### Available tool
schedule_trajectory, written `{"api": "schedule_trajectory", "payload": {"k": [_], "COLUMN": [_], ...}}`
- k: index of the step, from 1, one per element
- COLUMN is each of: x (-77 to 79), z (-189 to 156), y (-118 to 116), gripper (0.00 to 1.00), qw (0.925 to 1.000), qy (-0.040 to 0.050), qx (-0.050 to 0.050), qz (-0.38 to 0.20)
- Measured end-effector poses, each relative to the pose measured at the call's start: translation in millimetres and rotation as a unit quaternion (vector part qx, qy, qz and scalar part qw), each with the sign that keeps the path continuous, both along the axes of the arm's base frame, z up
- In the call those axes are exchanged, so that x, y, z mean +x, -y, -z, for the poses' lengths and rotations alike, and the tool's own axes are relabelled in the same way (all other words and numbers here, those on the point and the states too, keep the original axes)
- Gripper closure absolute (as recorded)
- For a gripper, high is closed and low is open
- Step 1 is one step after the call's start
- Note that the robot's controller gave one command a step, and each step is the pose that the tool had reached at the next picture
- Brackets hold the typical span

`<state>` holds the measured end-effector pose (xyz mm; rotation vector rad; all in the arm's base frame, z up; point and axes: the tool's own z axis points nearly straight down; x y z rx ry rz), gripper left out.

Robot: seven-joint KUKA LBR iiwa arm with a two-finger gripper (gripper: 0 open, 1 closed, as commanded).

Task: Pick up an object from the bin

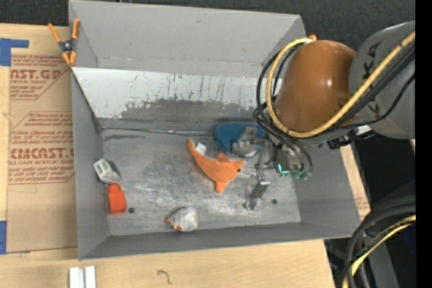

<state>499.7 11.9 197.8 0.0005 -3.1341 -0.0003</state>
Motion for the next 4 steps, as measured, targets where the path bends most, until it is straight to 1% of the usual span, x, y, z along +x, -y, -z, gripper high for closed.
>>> {"api": "schedule_trajectory", "payload": {"k": [1, 2, 3, 4], "x": [1.8, 52.0, 52.0, 80.5], "z": [-4, 116, 116, 28], "y": [0, -20, -20, 31], "gripper": [0.0, 1.0, 1.0, 1.0], "qw": [1.0, 0.9991, 0.9991, 0.9747], "qy": [0.004, 0.0108, 0.0108, 0.0056], "qx": [0.0, 0.0, 0.0, 0.001], "qz": [0.0, -0.04, -0.04, -0.223]}}
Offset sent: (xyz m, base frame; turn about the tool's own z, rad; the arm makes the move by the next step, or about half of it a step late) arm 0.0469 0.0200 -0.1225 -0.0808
